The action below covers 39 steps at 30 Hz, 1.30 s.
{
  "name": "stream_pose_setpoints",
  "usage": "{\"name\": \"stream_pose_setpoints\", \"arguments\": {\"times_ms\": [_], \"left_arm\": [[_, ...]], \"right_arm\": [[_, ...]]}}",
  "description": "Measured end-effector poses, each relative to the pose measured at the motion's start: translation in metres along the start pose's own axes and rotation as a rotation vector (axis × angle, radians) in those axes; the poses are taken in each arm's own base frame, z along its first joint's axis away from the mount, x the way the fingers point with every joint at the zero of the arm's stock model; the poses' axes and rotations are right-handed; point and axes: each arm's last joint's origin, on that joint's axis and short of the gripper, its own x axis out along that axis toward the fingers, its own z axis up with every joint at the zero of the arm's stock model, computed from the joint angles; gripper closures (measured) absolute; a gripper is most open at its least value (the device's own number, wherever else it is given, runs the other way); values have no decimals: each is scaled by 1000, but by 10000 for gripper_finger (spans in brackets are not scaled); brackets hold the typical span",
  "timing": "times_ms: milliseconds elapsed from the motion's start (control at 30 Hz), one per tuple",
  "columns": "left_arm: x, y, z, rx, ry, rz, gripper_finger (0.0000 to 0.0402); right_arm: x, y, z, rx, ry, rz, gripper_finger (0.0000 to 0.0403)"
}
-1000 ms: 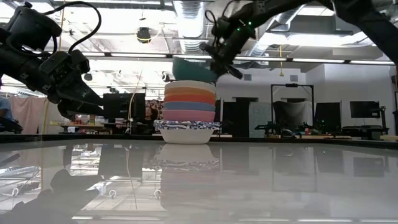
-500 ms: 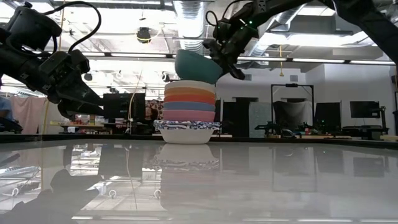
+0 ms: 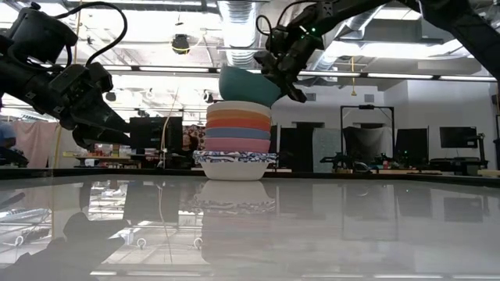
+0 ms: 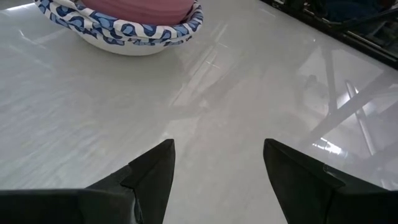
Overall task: Nest bowls inside each other
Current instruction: Stack the green bowl on top of the white bowl
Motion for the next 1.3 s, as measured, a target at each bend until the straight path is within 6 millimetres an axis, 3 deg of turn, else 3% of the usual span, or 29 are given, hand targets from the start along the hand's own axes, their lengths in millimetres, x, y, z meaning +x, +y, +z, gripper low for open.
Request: {"name": "stream_pose_setpoints", "arguments": {"times_ms": [433, 700, 1033, 1300], "left_arm": [[0, 0, 0, -1, -1, 0, 167], [0, 0, 0, -19, 0, -1, 167], [0, 0, 0, -16, 0, -1, 167], [0, 0, 0, -15, 0, -1, 167]], "right_arm": [[6, 19, -2, -179, -26, 28, 308], [5, 17, 1, -195, -50, 30, 274], [4, 12, 3, -246, -70, -42, 185], [2, 7, 6, -274, -87, -60, 173]]}}
